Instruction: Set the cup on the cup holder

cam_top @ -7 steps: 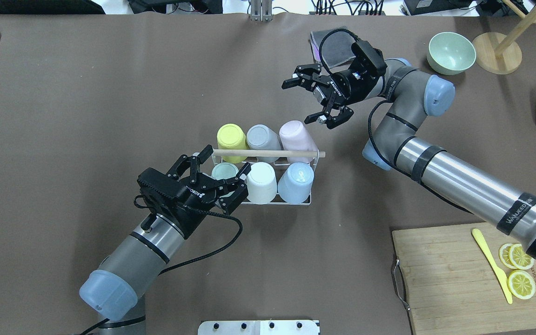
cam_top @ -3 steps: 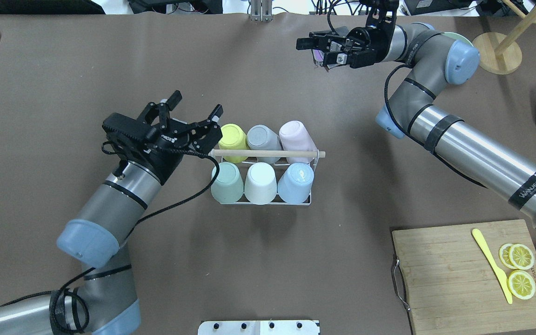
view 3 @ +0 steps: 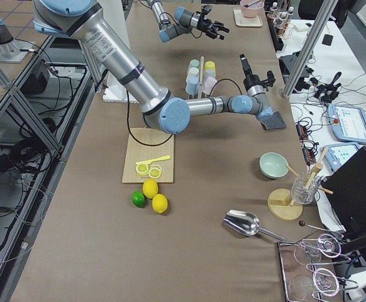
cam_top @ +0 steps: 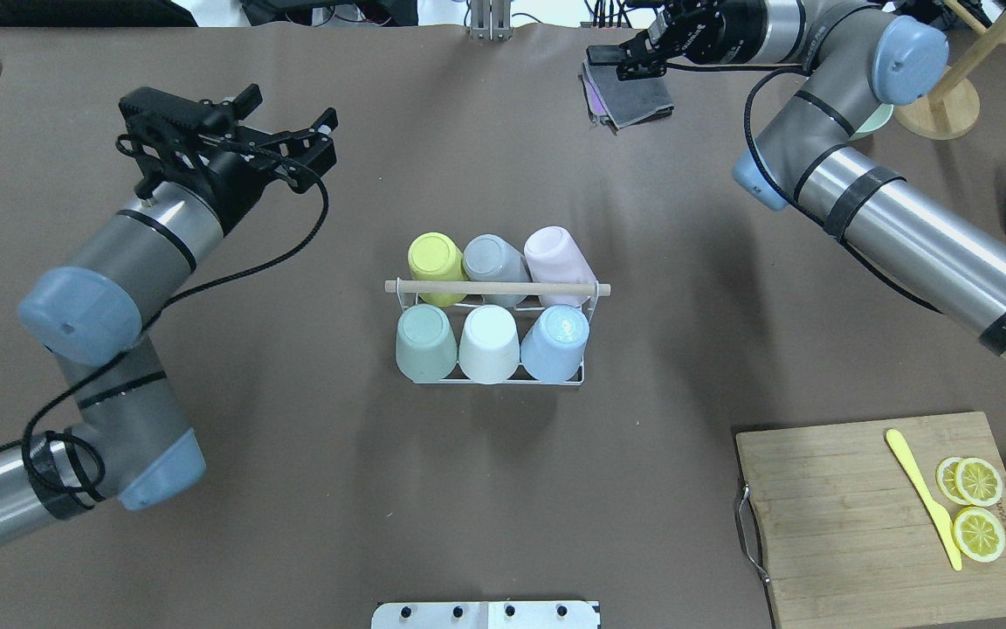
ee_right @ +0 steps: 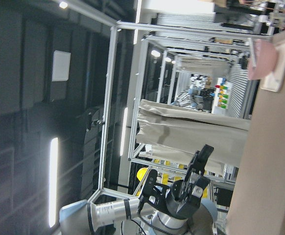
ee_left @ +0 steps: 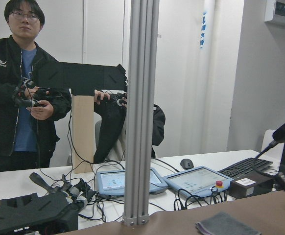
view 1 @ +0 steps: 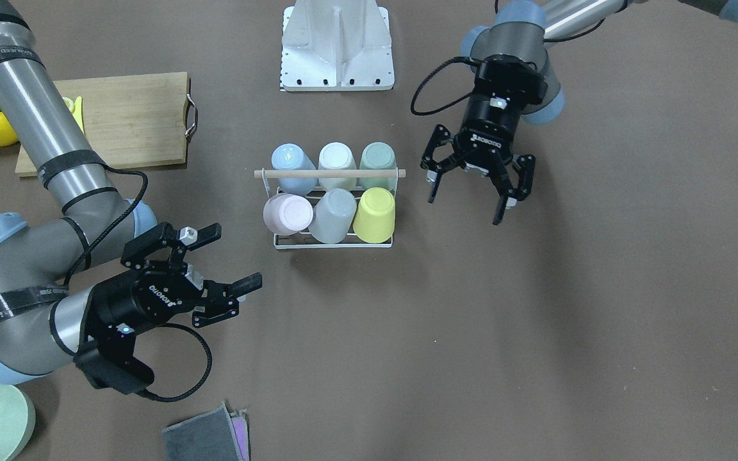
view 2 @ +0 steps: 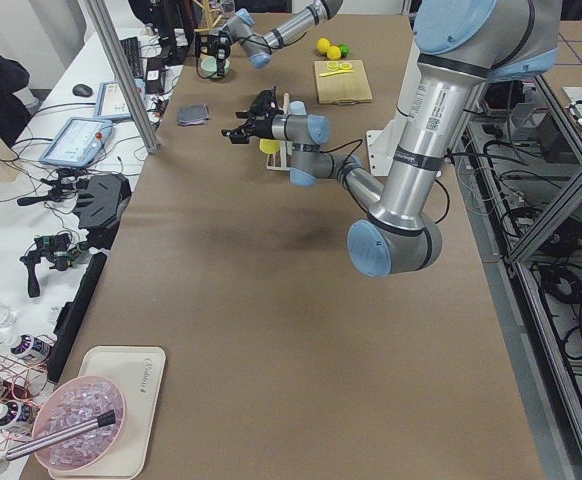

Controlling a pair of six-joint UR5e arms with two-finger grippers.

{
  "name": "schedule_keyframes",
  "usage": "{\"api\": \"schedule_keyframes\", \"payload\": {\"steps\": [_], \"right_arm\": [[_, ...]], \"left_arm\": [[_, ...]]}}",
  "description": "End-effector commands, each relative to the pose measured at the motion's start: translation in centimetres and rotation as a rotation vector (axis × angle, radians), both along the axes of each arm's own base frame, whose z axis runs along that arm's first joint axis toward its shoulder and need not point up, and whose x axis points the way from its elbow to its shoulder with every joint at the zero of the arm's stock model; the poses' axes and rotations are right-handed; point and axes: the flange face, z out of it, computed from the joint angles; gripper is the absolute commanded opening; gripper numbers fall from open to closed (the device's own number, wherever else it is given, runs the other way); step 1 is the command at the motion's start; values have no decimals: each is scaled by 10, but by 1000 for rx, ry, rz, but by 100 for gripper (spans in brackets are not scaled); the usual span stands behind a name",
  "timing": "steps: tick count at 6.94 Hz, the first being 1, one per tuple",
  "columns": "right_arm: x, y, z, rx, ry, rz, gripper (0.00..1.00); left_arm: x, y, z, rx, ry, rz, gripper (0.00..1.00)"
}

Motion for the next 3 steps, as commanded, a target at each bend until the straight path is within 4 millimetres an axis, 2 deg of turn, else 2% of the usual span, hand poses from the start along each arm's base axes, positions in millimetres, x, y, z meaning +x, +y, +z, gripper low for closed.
{"api": "schedule_keyframes", "payload": {"steps": [1, 2, 3], "right_arm": [[44, -12, 19, -409, 369, -432, 99], [46, -4, 35, -495, 601, -533, 99], [55, 2, 60, -534, 809, -544, 99]], "left_arm": [[-53, -48, 68, -210, -115, 122, 97], [-74, -61, 94, -326, -175, 197, 97], [-100, -69, 121, -452, -202, 294, 97]]}}
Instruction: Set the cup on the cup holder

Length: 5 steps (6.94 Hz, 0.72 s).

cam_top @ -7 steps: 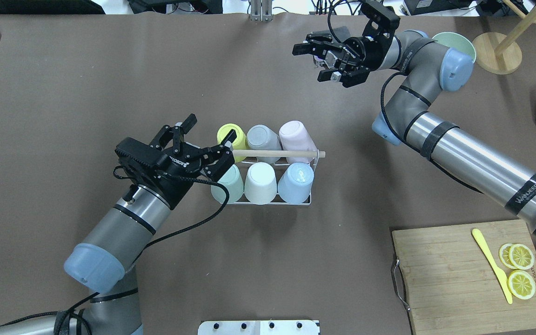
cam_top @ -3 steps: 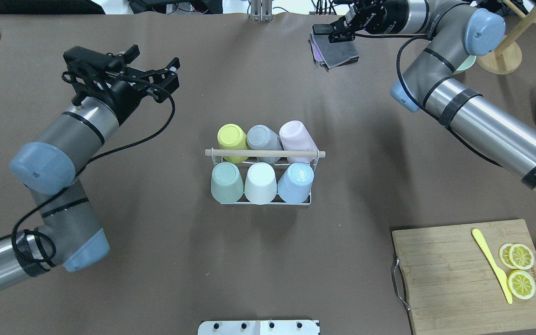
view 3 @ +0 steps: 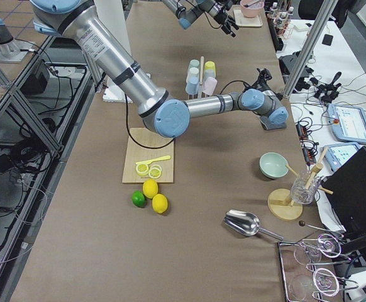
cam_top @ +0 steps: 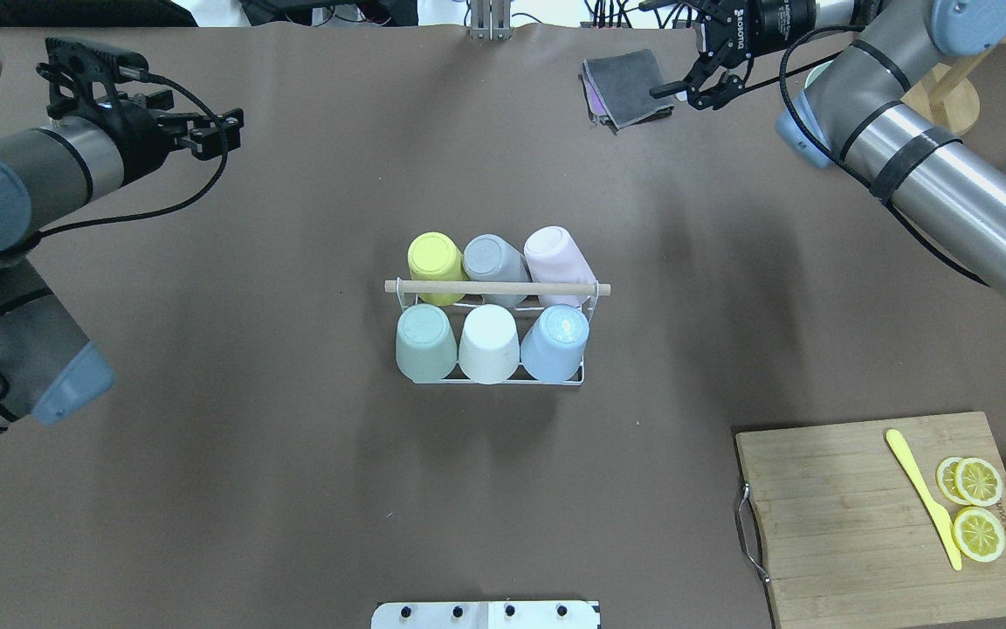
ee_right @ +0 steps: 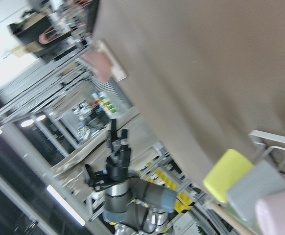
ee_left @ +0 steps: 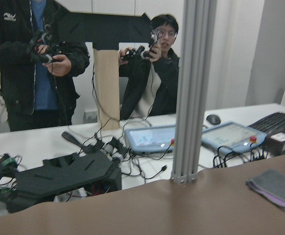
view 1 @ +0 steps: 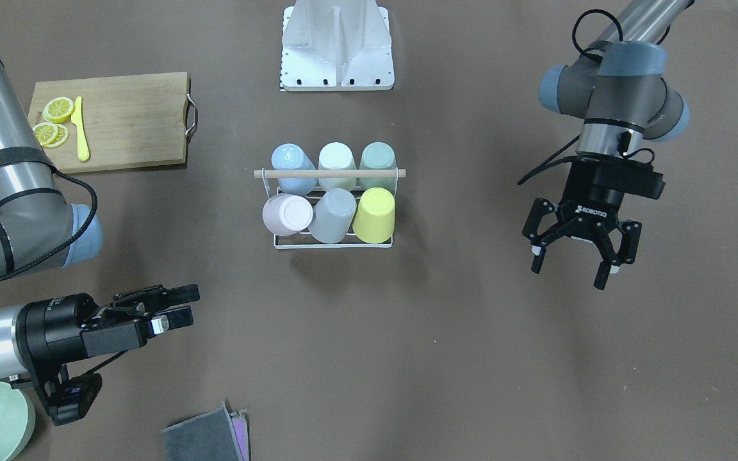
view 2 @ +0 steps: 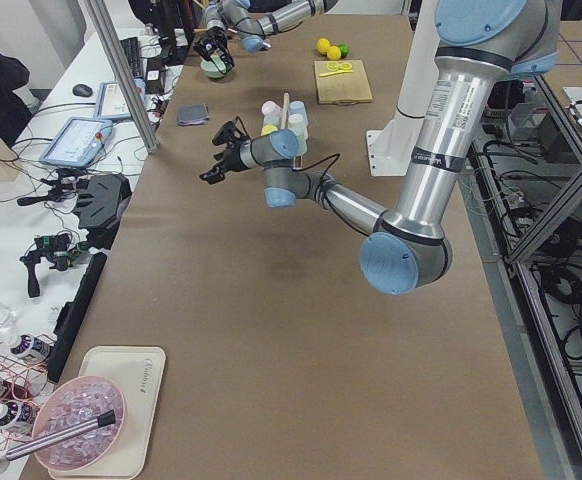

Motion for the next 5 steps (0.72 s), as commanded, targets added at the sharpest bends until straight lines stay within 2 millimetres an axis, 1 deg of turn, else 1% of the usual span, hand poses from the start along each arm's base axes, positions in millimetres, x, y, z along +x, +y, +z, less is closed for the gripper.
{"api": "schedule_keyframes", "payload": {"steps": [1, 2, 3, 4, 5], "right_arm": [[17, 20, 43, 13, 436, -166, 99], [30, 39, 62, 89, 569, -210, 97], [42, 57, 63, 163, 630, -220, 96], [64, 75, 58, 261, 704, -213, 96], [58, 117, 49, 381, 733, -230, 96]], "left_arm": [[-59, -13, 66, -295, -59, 158, 97], [-89, -19, 109, -440, -44, 241, 97], [-114, -23, 155, -499, -58, 322, 97], [-141, -20, 203, -534, -105, 384, 97], [-172, -15, 237, -579, -119, 429, 97]]}}
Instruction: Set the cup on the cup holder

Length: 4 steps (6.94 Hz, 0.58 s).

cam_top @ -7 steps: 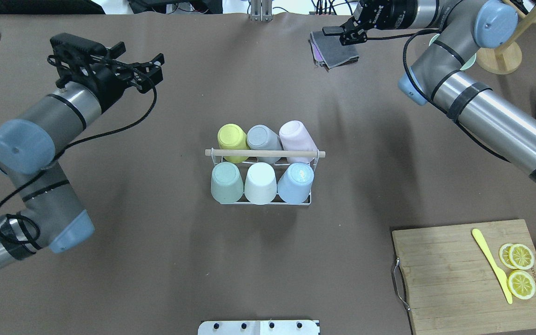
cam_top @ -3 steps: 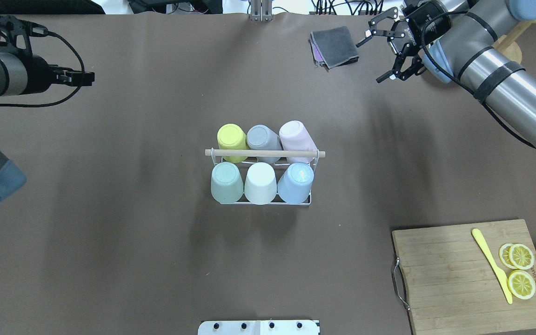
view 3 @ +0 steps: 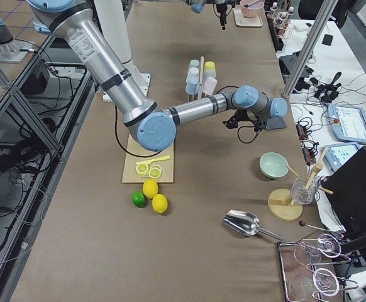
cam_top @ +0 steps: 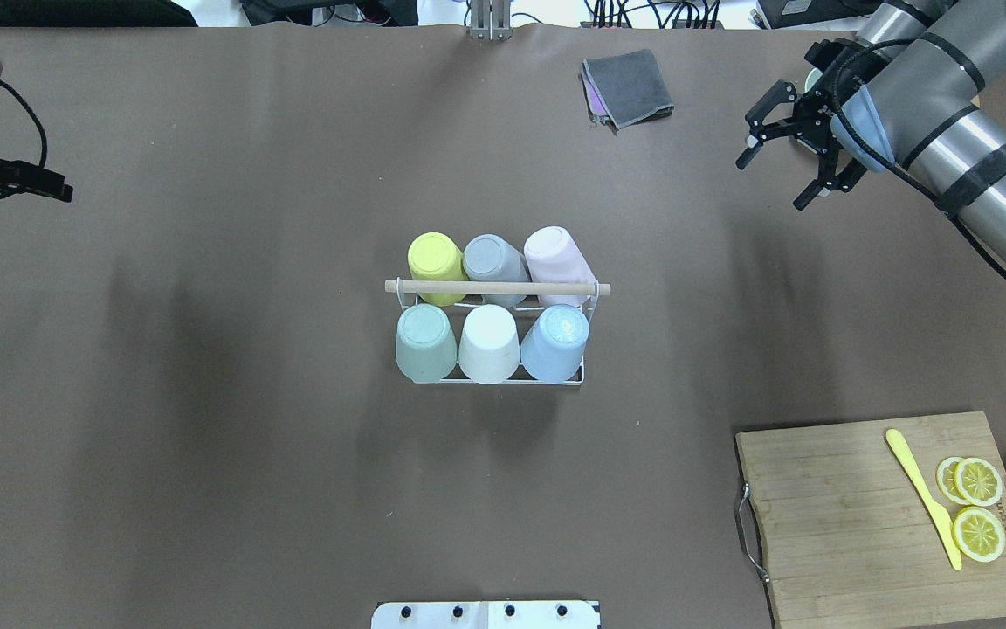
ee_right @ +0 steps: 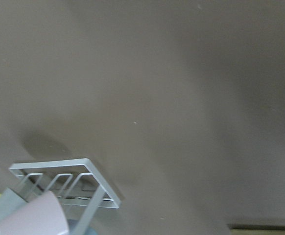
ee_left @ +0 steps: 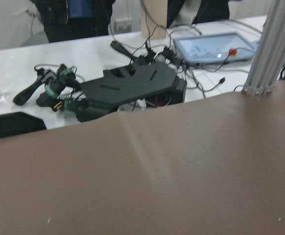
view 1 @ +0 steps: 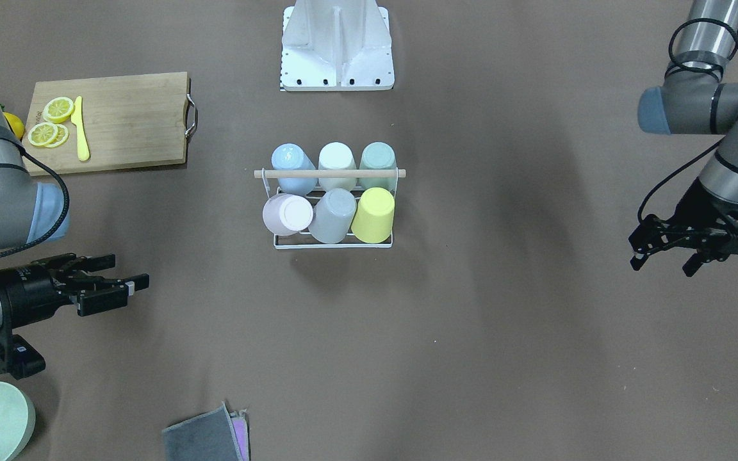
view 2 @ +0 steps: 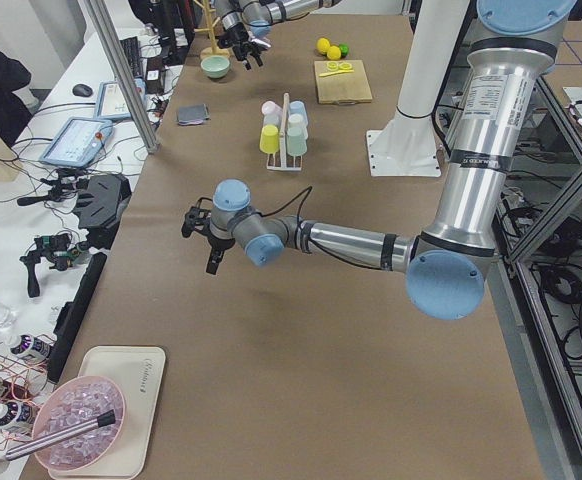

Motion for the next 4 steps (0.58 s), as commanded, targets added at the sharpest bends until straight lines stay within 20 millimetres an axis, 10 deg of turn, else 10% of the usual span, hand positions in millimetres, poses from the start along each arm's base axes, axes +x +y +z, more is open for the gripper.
{"api": "schedule_keyframes", "payload": {"steps": [1, 2, 4], "right_arm": [[2, 83, -24, 229, 54, -87, 98], [21, 97, -48, 406, 87, -80, 98], [85, 120, -17, 592, 195, -10, 98]], "left_arm": [[-67, 16, 79, -87, -7, 101, 97], [-100, 27, 108, -98, -23, 134, 97], [-169, 58, 157, -235, -47, 158, 97]]}}
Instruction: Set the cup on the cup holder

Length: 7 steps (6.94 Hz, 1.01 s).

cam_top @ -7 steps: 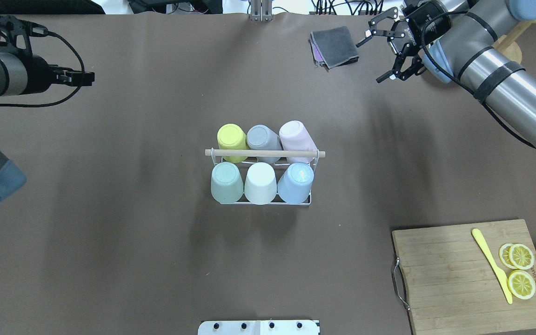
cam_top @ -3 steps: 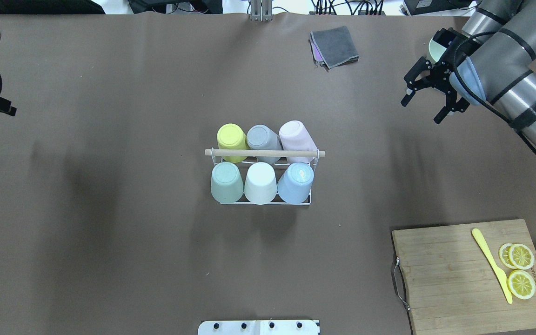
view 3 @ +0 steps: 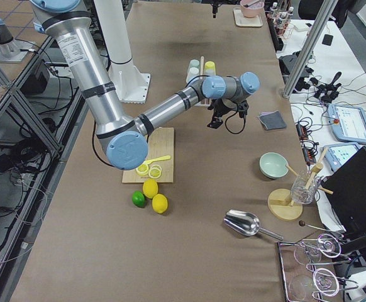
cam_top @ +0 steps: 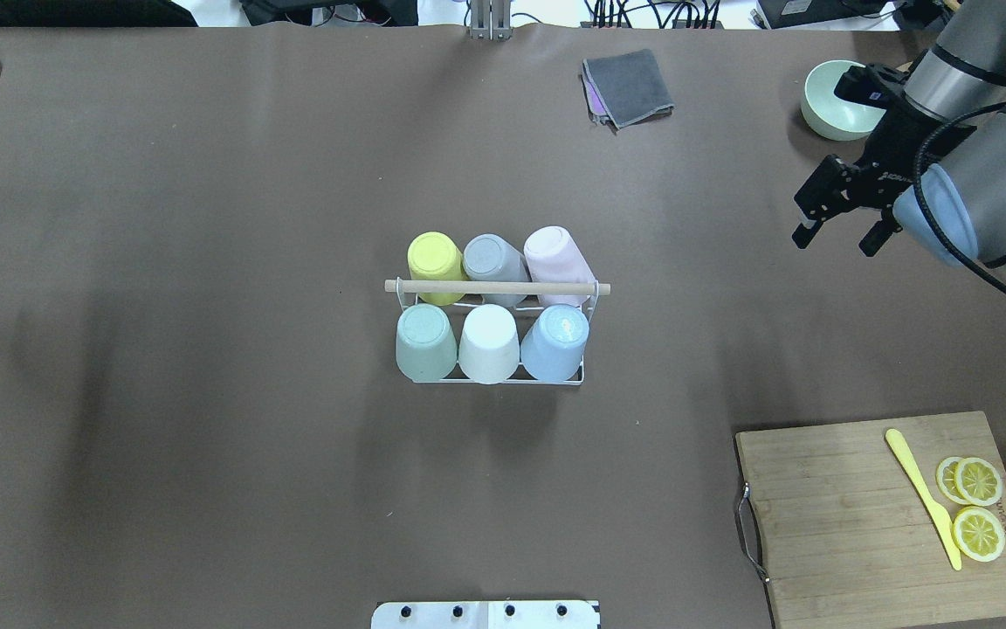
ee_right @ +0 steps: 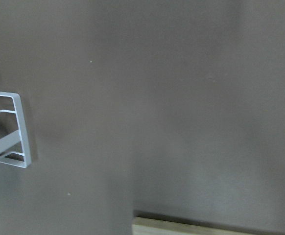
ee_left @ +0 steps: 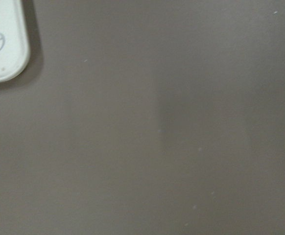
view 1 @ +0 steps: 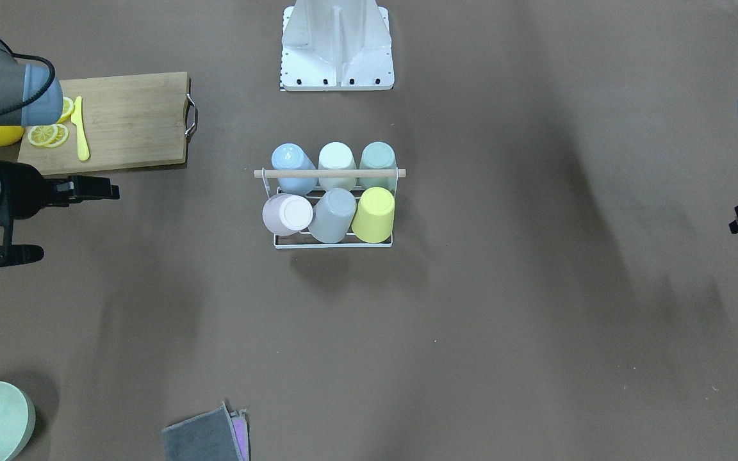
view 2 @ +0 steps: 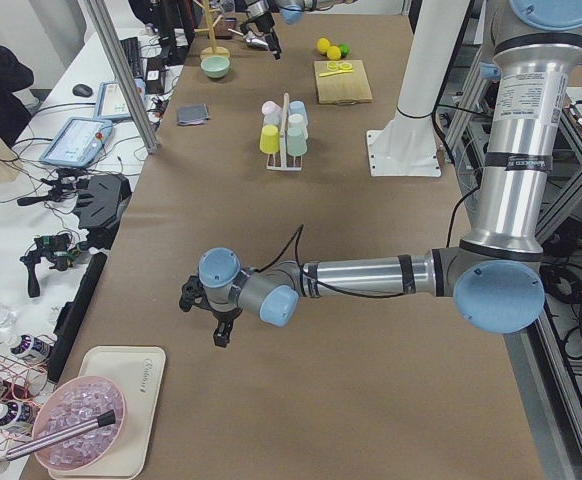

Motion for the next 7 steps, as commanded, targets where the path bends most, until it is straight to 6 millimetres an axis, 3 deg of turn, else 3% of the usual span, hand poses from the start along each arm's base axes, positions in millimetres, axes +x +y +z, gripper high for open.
{"api": "schedule_keyframes", "payload": {"steps": [1, 2, 3, 5, 7], "right_arm": [[60, 23, 48, 191, 102, 84, 97], [88, 27, 76, 259, 160, 140, 96], [113, 33, 102, 252, 238, 192, 92], [144, 45, 131, 11, 322, 398, 98], [196, 47, 170, -94, 326, 479, 99]], "left_arm": [[-65, 25, 35, -143, -28, 4, 97], [-110, 47, 49, -140, -36, -2, 97], [-123, 58, 57, -152, -58, 67, 96], [-134, 59, 52, -158, -90, 61, 97], [-132, 48, 11, -169, -82, -60, 97]]}}
